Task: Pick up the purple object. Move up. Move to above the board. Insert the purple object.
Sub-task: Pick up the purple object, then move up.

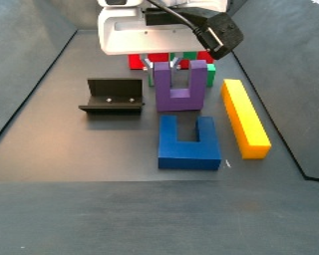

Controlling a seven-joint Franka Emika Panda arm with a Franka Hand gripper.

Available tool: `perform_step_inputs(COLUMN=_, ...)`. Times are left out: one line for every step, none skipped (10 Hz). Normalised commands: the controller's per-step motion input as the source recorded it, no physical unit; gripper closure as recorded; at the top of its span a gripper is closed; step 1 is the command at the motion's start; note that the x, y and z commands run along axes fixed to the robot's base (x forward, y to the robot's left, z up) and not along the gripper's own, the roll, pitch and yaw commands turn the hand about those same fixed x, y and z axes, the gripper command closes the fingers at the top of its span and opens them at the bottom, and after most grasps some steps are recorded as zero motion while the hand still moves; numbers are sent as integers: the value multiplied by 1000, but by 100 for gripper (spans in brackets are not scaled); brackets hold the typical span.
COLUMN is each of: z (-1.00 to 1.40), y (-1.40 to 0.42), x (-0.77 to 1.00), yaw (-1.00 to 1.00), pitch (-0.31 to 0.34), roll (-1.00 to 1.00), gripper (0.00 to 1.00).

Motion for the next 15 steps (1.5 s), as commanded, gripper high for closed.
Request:
perform_step_inputs(z=0, y=0, x=0, yaw=0, pitch=0, roll=0, gripper=100)
perform_step_inputs(z=0, y=0, x=0, yaw=0, pitch=0, roll=0, gripper=100)
perform_step_inputs(z=0, y=0, x=0, yaw=0, pitch=0, roll=0, gripper=100)
perform_step_inputs(z=0, y=0, x=0, yaw=0, pitch=0, roll=0, gripper=100)
perform_step_inputs(z=0, y=0, x=0, yaw=0, pitch=0, roll=0, gripper=100)
perform_step_inputs(z=0, y=0, x=0, yaw=0, pitch=0, roll=0, gripper=100)
perform_step_inputs(z=0, y=0, x=0, yaw=0, pitch=0, roll=0, gripper=100)
perform_step_inputs(z=0, y=0, x=0, yaw=0, pitch=0, roll=0, gripper=100)
perform_step_inputs(z=0, y=0, x=0, yaw=0, pitch=0, roll=0, gripper=100)
perform_step_inputs(z=0, y=0, x=0, yaw=0, pitch=0, roll=0, gripper=100)
perform_step_inputs(z=0, y=0, x=0, yaw=0, pitch=0, roll=0, gripper=100)
perform_step_inputs(z=0, y=0, x=0, yaw=0, pitch=0, roll=0, gripper=100)
perform_step_inputs(z=0, y=0, x=0, yaw=0, pitch=0, roll=0, gripper=100)
perform_step_inputs(z=833, y=0, x=0, yaw=0, pitch=0, roll=0, gripper=100)
perform_step_inputs(z=766, y=14, x=-55, yaw=37, pitch=36, roll=-3, gripper=100)
